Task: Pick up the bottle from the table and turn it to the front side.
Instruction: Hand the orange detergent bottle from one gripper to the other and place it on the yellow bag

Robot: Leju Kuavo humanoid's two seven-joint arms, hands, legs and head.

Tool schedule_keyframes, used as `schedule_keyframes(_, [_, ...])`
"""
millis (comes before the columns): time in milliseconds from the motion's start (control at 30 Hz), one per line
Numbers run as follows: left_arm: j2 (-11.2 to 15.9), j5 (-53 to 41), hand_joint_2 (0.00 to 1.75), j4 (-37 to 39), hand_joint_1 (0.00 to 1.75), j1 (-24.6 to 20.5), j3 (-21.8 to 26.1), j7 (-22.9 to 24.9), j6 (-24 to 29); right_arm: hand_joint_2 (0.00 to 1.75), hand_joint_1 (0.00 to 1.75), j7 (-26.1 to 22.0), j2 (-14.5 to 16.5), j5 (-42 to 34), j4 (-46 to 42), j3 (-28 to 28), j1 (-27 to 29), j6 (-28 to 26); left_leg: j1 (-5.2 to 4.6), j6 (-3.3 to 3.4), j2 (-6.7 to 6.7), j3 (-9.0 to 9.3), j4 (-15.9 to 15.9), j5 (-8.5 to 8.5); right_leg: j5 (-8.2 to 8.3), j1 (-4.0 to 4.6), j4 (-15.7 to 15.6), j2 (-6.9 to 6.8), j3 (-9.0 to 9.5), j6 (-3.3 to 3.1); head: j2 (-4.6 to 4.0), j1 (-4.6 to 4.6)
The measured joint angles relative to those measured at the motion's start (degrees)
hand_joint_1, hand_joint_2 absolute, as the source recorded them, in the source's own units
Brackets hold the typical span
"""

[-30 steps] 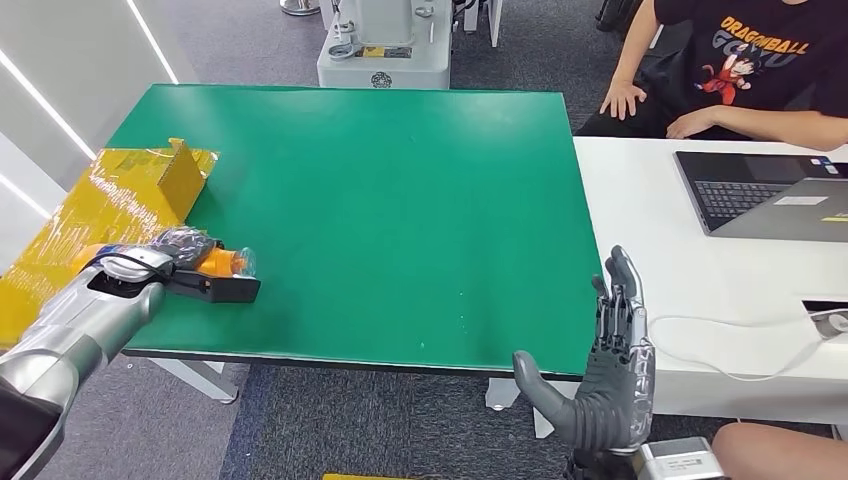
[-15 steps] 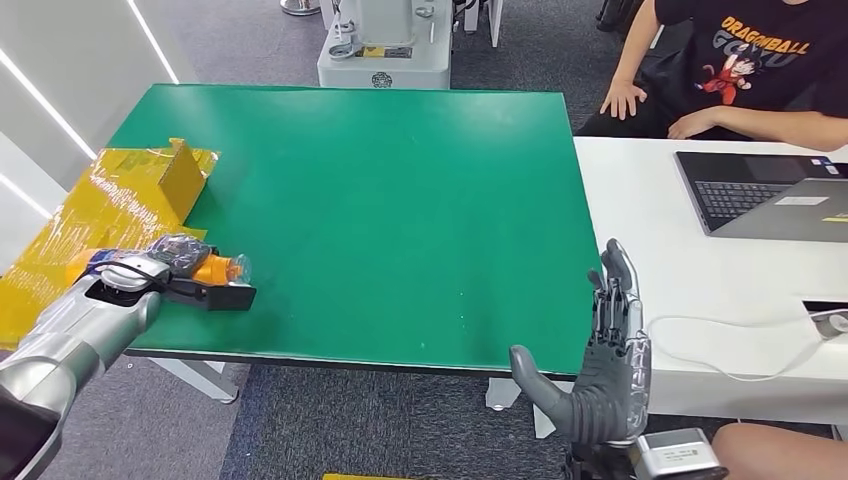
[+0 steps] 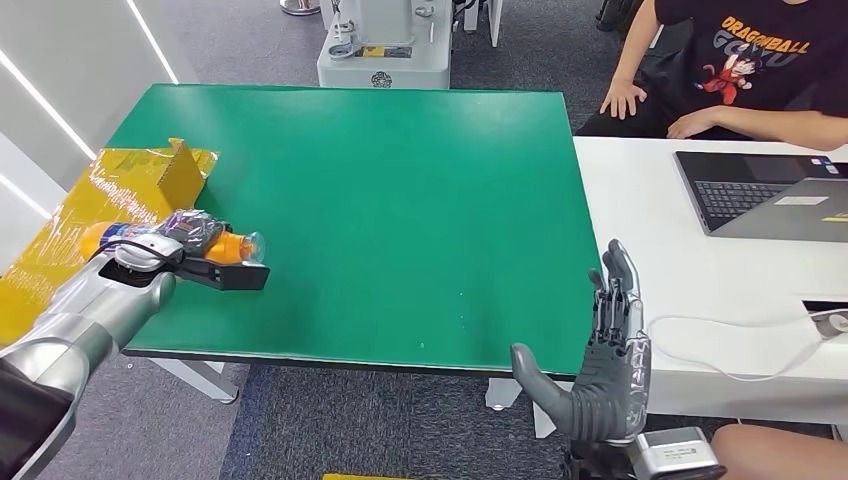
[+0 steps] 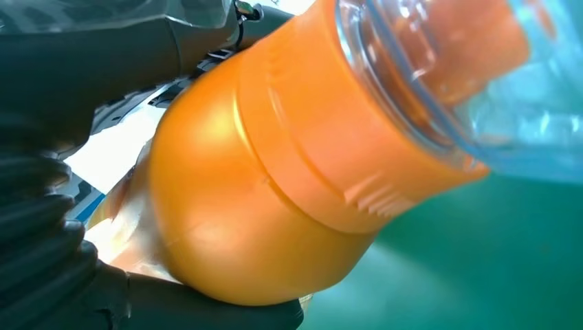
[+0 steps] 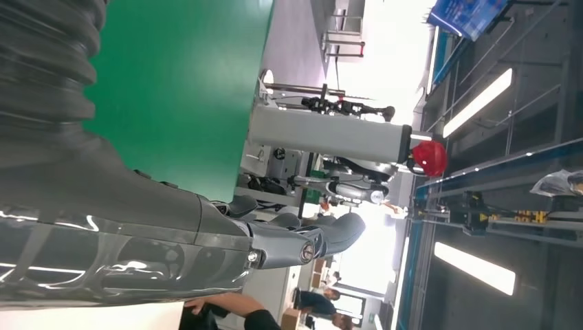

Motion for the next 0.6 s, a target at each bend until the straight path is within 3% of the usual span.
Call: schedule_keyframes(600, [-0.5,0.5,1.75,0.2,1.75,0.7,1.5,2.0,0.1,1.75,0.0,1.3,-0.4,2.0,-1.2,0.2,1.5,-0.9,0.0,0.0,-0.01,-0.01,0.0,0.0,0.0,0.0,0.0,0.0,0.0,0.0,0.0,0.0])
